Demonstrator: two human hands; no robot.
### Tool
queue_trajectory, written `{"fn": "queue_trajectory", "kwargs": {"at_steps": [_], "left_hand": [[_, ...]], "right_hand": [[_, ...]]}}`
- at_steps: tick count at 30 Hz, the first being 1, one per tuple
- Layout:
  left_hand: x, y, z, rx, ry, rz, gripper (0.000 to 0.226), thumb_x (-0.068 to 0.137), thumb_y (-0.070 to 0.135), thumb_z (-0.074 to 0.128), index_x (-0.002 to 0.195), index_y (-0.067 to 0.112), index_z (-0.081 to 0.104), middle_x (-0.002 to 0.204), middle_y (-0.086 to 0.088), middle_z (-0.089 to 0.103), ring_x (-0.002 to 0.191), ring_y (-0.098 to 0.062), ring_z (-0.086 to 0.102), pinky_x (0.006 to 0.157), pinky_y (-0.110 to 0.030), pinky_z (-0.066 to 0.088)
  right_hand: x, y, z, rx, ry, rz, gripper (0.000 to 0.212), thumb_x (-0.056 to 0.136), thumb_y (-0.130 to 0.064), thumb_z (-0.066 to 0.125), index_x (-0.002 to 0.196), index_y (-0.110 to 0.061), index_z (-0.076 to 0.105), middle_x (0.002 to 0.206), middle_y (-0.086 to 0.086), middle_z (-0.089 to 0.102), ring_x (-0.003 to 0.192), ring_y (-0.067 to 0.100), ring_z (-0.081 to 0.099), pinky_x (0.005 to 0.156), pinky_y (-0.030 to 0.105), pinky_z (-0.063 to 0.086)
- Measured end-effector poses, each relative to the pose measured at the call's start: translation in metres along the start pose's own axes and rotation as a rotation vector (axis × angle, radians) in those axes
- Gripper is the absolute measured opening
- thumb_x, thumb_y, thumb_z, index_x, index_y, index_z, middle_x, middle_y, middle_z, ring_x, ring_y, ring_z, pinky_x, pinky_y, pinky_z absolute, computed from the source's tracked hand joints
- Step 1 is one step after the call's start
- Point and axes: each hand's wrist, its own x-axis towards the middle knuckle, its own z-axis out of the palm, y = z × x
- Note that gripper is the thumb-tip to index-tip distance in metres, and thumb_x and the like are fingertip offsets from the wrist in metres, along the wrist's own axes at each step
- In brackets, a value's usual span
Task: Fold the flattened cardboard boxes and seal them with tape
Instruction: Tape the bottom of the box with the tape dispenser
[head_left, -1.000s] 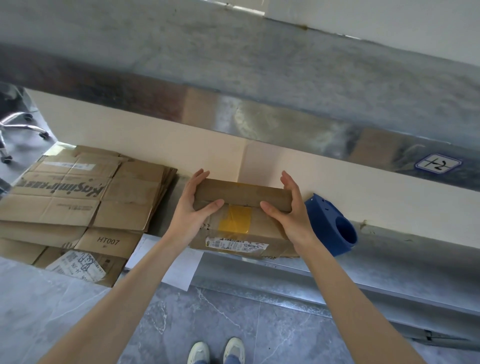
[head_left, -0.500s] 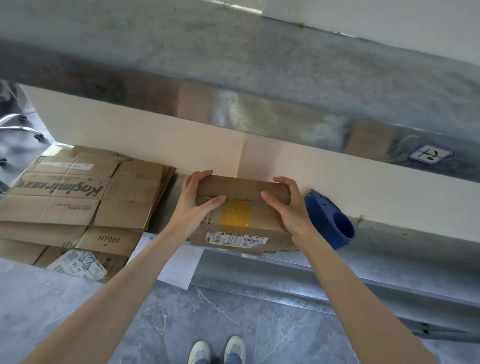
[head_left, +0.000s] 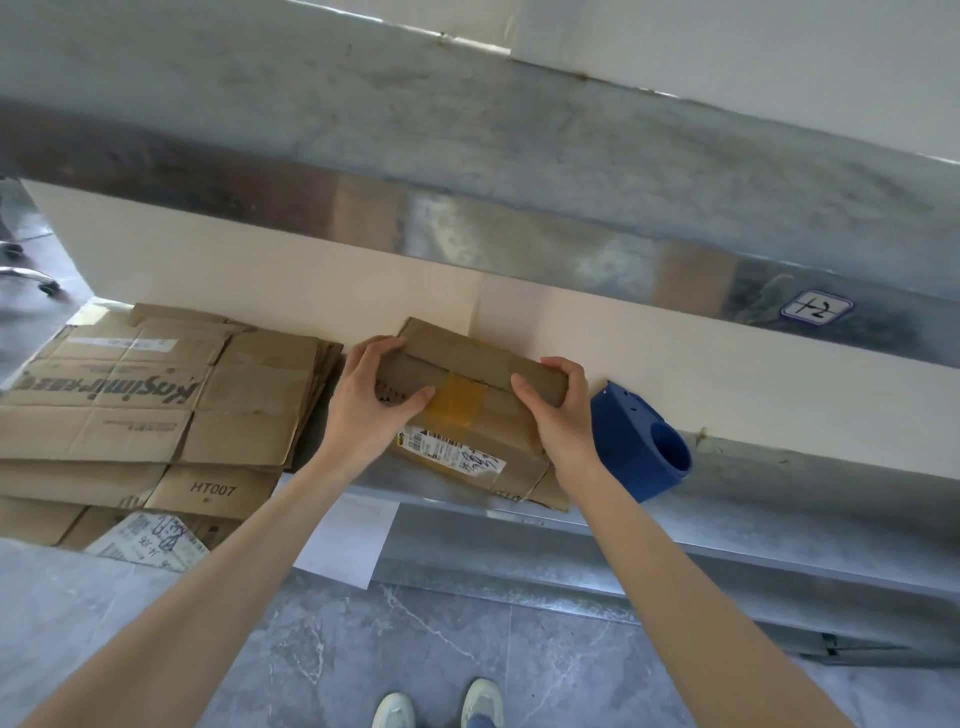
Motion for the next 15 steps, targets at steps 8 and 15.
{"fn": "queue_trajectory", "kwargs": {"at_steps": [8, 15], "left_hand": [[-0.008, 0.01, 0.0, 0.162, 0.023, 0.026, 0.06, 0.082, 0.04, 0.078, 0.135, 0.026, 0.055, 0.141, 0.01, 0.05, 0.118, -0.007, 0.05, 0.093, -0.019, 0.044], [-0.025, 0.049, 0.013, 0.494, 0.213, 0.031, 0.055, 0.08, 0.047, 0.066, 0.128, 0.02, 0.065, 0.138, 0.004, 0.059, 0.126, -0.026, 0.053, 0.1, -0.047, 0.042]], "right_hand": [[0.012, -0.004, -0.019, -0.337, -0.102, -0.207, 0.043, 0.083, -0.048, 0.075, 0.111, -0.029, 0.05, 0.114, -0.012, 0.049, 0.112, 0.008, 0.05, 0.086, 0.025, 0.043], [0.025, -0.012, -0.037, -0.661, -0.275, -0.616, 0.035, 0.095, -0.053, 0.056, 0.116, -0.024, 0.057, 0.118, -0.009, 0.051, 0.11, 0.01, 0.048, 0.099, 0.04, 0.045]]}}
